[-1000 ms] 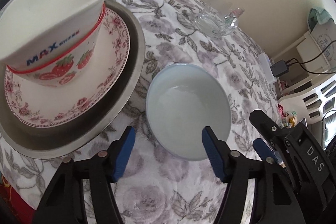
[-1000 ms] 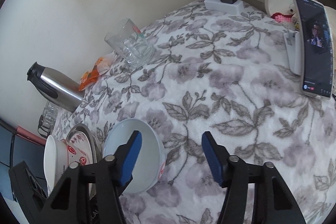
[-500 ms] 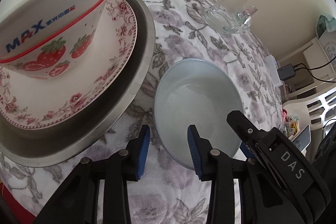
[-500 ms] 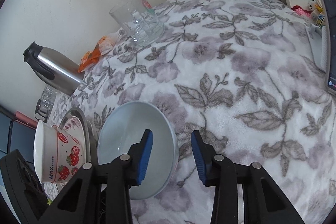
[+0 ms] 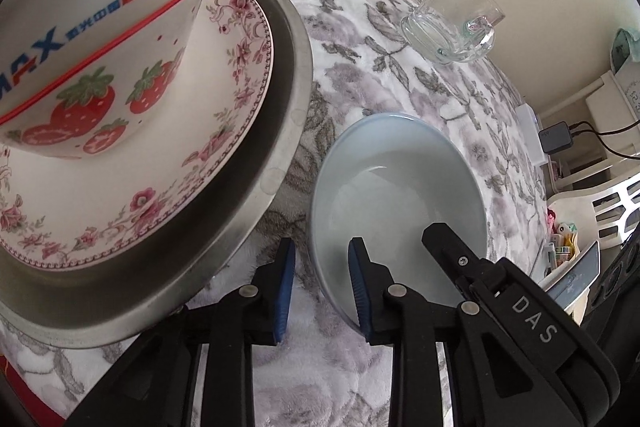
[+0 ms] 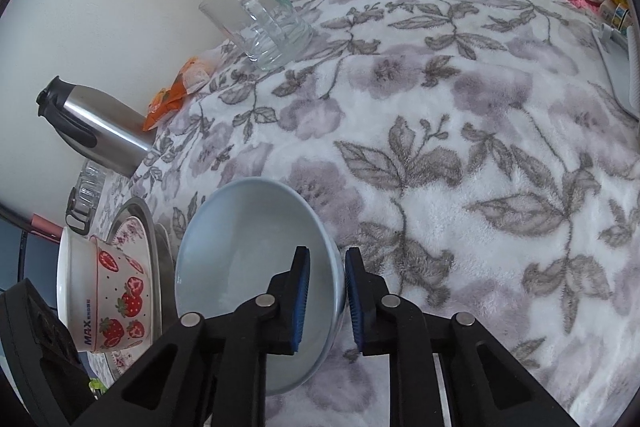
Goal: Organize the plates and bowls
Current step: 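Close both grippers together on the white bowl rim, then lift the white bowl with both grippers and carry it over the stack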
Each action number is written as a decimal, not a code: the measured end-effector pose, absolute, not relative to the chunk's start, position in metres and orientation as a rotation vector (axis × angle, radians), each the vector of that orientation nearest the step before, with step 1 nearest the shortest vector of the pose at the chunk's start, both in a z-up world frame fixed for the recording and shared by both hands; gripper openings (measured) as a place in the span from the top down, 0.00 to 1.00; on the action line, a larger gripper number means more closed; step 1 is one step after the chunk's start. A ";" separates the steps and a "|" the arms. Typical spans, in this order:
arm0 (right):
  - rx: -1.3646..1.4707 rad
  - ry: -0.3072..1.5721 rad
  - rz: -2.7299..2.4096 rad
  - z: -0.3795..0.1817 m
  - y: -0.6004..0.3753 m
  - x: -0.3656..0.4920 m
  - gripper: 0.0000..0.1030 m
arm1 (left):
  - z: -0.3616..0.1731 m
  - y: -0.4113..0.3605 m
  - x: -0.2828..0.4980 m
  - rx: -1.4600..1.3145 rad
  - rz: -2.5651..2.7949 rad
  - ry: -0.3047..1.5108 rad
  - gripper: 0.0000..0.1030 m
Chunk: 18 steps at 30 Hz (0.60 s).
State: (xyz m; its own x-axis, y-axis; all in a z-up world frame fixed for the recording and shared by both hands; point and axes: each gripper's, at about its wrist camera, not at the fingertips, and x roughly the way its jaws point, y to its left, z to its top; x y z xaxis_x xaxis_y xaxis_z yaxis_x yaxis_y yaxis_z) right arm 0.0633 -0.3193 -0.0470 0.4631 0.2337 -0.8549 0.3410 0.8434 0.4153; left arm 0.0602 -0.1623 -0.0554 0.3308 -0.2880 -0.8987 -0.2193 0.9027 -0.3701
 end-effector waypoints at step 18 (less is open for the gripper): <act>0.630 1.111 -0.065 -0.053 -0.322 0.059 0.89 | -0.060 -0.165 0.067 -0.475 -0.086 1.246 0.81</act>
